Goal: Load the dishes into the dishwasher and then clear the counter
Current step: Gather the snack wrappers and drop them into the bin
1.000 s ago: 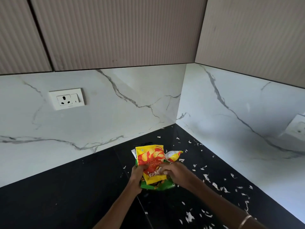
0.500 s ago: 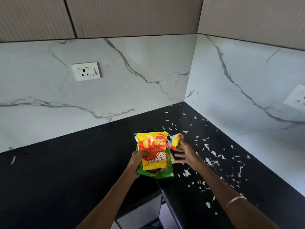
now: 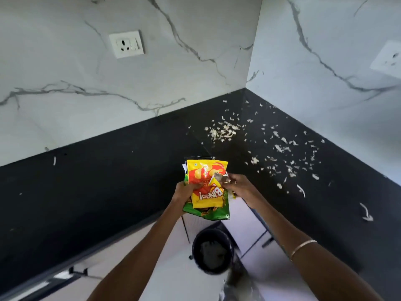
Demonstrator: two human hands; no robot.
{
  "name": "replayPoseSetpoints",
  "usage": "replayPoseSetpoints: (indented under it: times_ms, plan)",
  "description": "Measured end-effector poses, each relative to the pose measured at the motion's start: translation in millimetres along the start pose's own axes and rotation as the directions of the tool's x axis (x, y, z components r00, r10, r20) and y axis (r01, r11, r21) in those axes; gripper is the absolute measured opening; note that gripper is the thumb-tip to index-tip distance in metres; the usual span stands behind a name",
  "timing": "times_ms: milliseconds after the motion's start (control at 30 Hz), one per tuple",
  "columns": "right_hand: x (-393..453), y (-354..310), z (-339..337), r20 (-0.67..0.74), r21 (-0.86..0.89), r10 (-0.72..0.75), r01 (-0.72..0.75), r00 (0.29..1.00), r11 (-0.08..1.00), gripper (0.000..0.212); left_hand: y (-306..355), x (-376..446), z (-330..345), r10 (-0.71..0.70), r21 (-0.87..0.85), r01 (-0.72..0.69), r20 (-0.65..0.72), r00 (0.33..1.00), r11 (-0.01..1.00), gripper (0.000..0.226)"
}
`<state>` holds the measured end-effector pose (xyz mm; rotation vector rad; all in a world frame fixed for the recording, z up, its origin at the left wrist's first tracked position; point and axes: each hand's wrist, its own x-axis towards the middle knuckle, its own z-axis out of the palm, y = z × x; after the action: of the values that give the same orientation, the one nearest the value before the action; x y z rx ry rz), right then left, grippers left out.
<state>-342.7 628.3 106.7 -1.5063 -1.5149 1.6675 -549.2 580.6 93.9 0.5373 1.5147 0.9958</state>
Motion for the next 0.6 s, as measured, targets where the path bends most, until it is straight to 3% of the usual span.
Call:
replayPoseSetpoints:
  times_ms: [200, 333, 433, 500, 600]
  plan:
    - [-47, 66, 23, -0.216, -0.176, -0.011, -0.027, 0.976, 0.984, 0.032, -74, -35, 0, 0.024, 0.083, -0.024, 0.010, 1.000, 0.996, 0.027]
    - [-62, 97, 30, -0.275, -0.270, -0.025, -0.052, 0.961, 0.961, 0.039, -110, -46, 2, -0.053, 0.056, 0.053, 0.009, 0.999, 0.997, 0.016]
    - [-61, 140, 37, -0.274, -0.298, 0.069, -0.152, 0.959, 0.942, 0.047, -139, -46, -6, -0.169, 0.088, 0.165, 0.033, 0.985, 0.982, 0.021]
    - [-59, 179, 44, -0.282, -0.269, 0.149, -0.228, 0.948, 0.936, 0.041, -167, -40, -7, -0.262, 0.122, 0.250, 0.092, 0.961, 0.961, 0.036]
    - [-53, 241, 57, -0.270, -0.231, 0.278, -0.342, 0.922, 0.911, 0.022, -205, -25, -7, -0.352, 0.130, 0.340, 0.087, 0.932, 0.931, 0.036]
